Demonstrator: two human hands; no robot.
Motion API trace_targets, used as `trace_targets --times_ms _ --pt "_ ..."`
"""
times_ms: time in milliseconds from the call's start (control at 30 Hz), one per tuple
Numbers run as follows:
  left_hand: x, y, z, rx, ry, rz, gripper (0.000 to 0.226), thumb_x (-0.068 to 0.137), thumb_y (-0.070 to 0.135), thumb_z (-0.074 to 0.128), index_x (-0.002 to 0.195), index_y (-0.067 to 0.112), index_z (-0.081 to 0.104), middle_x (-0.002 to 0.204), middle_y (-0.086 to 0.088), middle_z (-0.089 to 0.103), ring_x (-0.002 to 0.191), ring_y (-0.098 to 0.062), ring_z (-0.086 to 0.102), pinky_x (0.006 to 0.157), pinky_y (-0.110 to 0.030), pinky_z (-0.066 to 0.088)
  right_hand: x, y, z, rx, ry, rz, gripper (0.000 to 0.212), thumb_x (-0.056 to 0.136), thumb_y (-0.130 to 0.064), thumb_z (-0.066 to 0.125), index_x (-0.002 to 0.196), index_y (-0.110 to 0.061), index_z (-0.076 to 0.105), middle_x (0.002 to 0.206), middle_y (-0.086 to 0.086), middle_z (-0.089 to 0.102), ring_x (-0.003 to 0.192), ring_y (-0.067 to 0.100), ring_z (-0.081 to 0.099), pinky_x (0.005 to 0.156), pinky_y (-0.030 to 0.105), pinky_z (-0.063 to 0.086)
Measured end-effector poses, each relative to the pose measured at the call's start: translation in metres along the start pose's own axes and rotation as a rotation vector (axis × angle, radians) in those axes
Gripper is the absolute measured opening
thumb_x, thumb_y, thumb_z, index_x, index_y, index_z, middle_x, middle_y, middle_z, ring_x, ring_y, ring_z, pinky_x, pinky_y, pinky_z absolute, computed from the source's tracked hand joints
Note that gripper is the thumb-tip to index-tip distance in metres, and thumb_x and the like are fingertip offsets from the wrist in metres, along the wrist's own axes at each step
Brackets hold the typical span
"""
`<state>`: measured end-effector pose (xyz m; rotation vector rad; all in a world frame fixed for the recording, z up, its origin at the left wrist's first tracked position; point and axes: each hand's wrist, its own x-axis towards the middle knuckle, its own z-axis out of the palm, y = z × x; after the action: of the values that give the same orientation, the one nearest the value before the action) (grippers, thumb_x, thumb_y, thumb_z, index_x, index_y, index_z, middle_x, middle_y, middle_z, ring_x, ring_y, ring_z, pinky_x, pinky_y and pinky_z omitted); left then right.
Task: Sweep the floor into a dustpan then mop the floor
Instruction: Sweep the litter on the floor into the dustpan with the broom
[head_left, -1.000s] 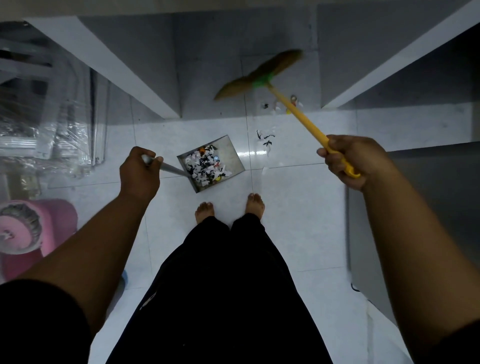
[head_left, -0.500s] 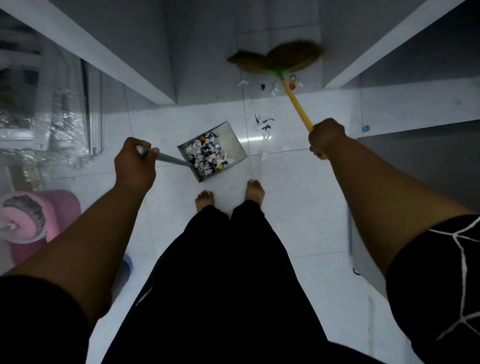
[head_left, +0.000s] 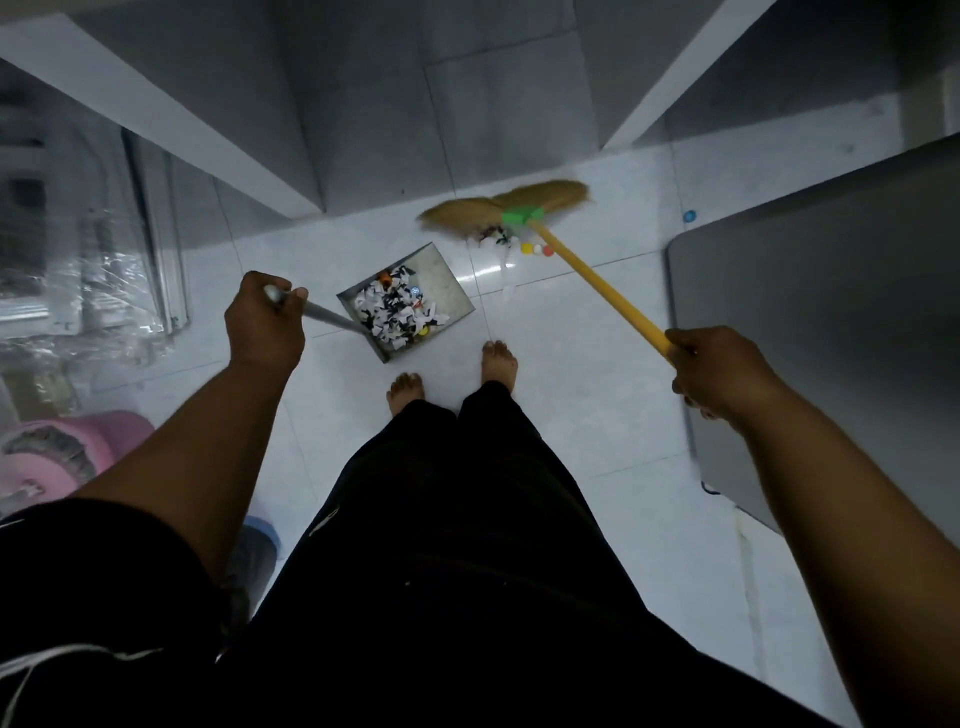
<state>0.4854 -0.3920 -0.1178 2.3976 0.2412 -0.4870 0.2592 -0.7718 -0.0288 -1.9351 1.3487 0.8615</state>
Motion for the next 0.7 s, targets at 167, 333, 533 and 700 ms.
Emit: trace_targets --times_ms 167,333,533,700 --pt "-0.001 0.006 0.0 0.017 -0.001 0.037 0.018 0.09 0.028 0.065 0.101 0.015 0.06 0.096 0.002 0.061 0.088 -0.013 0.056 0.081 -0.023 0.043 -0.008 0.042 -0.039 0.088 0.099 -0.06 0.037 0.087 -0.035 0.063 0.123 -0.029 0.061 0.071 0.001 0.06 0.055 0.024 0.056 0.048 0.025 0.042" --pt "-0.002 0.016 0.01 0.034 -0.03 0.079 0.018 0.089 0.03 0.066 0.099 0.017 0.06 0.102 -0.007 0.066 0.09 -0.017 0.059 0.081 -0.025 0.045 0.048 0.07 -0.085 0.041 0.186 0.032 0.033 0.088 -0.024 0.06 0.121 -0.02 0.062 0.065 0.006 0.063 0.051 0.02 0.058 0.048 0.027 0.047" --pt "-0.007 0.022 0.019 0.026 -0.071 0.101 0.01 0.088 0.033 0.065 0.086 0.032 0.056 0.099 -0.01 0.066 0.095 -0.03 0.064 0.085 -0.042 0.053 0.124 0.061 -0.098 0.044 0.151 0.216 0.027 0.094 -0.016 0.052 0.102 0.007 0.062 0.078 0.02 0.064 0.061 0.03 0.062 0.062 0.04 0.058" --pt "-0.007 0.022 0.025 -0.013 -0.065 0.079 0.014 0.086 0.037 0.066 0.079 0.042 0.055 0.093 -0.009 0.065 0.086 -0.025 0.062 0.08 -0.049 0.053 0.148 0.037 -0.073 0.252 -0.009 0.339 0.025 0.1 -0.014 0.04 0.083 -0.001 0.052 0.07 0.014 0.051 0.057 0.022 0.048 0.048 0.031 0.044"
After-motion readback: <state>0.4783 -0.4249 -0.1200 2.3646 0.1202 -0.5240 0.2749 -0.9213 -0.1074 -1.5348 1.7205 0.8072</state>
